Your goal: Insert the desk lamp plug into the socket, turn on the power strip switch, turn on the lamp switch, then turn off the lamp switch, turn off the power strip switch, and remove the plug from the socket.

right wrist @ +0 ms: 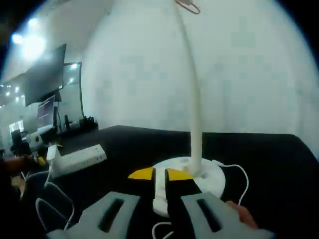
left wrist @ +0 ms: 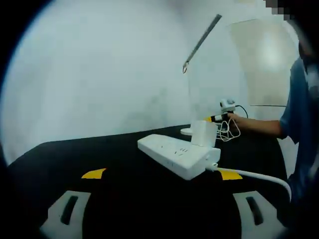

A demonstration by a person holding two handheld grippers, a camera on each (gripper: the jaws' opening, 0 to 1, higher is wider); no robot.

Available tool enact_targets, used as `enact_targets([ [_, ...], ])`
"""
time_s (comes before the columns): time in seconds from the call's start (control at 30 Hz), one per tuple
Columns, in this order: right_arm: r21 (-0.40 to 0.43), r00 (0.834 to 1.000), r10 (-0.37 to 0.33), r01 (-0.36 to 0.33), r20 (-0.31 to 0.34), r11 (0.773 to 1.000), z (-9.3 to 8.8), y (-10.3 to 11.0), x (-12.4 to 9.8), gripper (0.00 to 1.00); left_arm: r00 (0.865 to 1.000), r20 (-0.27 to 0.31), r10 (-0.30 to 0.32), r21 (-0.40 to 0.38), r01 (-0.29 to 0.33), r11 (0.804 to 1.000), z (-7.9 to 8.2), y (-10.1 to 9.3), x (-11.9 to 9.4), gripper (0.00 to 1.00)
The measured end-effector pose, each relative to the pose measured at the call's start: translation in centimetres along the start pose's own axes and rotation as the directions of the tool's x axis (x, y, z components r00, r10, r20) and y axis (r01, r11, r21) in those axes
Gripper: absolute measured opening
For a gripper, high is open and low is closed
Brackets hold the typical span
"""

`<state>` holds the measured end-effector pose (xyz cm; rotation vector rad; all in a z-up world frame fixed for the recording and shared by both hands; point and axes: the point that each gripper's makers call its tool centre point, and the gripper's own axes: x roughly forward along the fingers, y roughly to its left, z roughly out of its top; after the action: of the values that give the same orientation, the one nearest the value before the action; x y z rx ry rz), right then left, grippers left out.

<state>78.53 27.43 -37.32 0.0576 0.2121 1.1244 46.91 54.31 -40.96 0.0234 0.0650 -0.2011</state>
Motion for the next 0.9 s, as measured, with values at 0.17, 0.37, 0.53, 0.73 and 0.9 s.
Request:
enact_targets([
  [0.17,-0.009,1.000,0.022,-0.022,-0.003,1.000,1.1,0.4,-0.8,0.12,1.000,0.013,0.001,-0.004,-0.001,1.000,0.3,0.0,-0.1,0.84],
  [0.37,-0.026,0.998,0.050,-0.052,-0.042,0.998,1.7,2.4,-2.3,0.17,1.000,0.021,-0.011,-0.006,0.011,1.000,0.4,0.0,-0.2,0.84],
  [0.53,0.020,0.994,0.100,-0.099,-0.047,0.995,3.5,3.7,-3.4,0.24,0.999,0.026,-0.024,-0.024,0.024,0.999,0.5,0.0,-0.1,0.84],
  [0.73,0.020,0.988,0.134,-0.133,-0.076,0.991,4.9,6.1,-4.4,0.28,0.999,0.027,-0.031,-0.028,0.032,0.999,0.4,0.0,-0.1,0.84],
  [0.9,-0.022,0.987,0.136,-0.138,-0.088,0.990,5.7,7.3,-4.8,0.32,0.999,0.019,-0.034,-0.027,0.034,0.999,0.3,0.1,0.0,0.84],
])
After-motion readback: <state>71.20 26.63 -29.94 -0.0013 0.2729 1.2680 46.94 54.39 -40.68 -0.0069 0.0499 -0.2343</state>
